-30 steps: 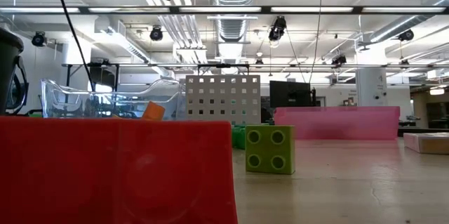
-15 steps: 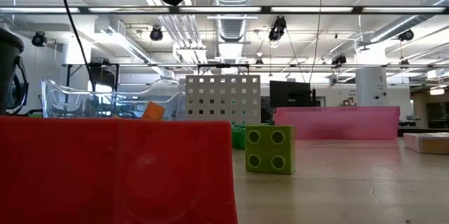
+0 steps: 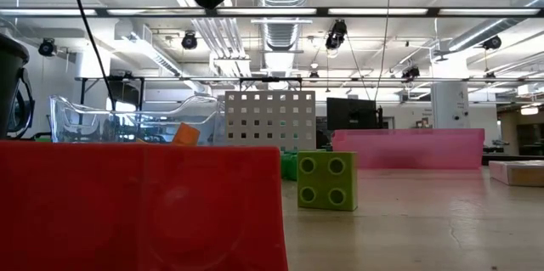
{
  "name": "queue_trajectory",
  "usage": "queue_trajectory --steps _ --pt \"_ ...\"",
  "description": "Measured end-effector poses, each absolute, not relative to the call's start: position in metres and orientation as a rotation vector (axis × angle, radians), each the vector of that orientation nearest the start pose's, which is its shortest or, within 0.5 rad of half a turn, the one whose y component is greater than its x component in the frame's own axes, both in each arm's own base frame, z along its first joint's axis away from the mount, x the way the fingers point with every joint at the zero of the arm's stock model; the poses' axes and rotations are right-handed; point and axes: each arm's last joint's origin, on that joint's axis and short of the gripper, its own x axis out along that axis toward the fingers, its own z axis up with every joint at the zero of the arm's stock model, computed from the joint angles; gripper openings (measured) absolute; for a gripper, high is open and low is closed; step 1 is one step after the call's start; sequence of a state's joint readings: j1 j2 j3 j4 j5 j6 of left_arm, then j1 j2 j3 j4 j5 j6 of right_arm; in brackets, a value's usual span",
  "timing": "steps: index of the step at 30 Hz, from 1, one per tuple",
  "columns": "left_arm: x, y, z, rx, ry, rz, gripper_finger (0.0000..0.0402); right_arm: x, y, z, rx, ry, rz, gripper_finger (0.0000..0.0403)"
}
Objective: Pick & Place Toys
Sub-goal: Put the red game piece into the transparent bin
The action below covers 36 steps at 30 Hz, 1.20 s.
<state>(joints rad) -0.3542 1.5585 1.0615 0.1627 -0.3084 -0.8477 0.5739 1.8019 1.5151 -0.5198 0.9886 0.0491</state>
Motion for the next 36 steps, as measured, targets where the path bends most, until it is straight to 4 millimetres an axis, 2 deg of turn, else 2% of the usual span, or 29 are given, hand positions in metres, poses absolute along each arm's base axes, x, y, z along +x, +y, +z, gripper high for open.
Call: queue_trajectory --steps 2,7,14,18,22,27,31,36 --pt "0.332 -0.113 0.272 -0.734 0.312 0.095 0.0134 0.341 0.191 0.288 -0.524 0.564 -0.411 0.0156" --pt "0.332 -0.113 0.272 -0.733 0.314 0.094 0.0134 0.341 0.192 0.288 -0.523 0.564 -0.409 0.0166" --pt "0.329 -0.112 0.266 -0.693 0.38 0.112 0.0134 0.34 0.193 0.288 -0.488 0.559 -0.406 0.0309" --pt "0.327 -0.111 0.262 -0.672 0.428 0.135 0.0134 0.336 0.196 0.288 -0.503 0.555 -0.422 0.0354" --pt "0.32 -0.107 0.265 -0.627 0.446 0.183 0.0134 0.331 0.202 0.287 -0.509 0.543 -0.447 0.0363" --pt "0.301 -0.094 0.275 -0.543 0.474 0.323 0.0134 0.32 0.21 0.288 -0.454 0.538 -0.44 0.0364" --pt "0.283 -0.072 0.285 -0.523 0.509 0.451 0.0134 0.311 0.211 0.287 -0.259 0.537 -0.465 0.0365" --pt "0.27 -0.034 0.285 -0.573 0.626 0.593 0.0134 0.296 0.206 0.28 -0.037 0.671 -0.468 0.0365"
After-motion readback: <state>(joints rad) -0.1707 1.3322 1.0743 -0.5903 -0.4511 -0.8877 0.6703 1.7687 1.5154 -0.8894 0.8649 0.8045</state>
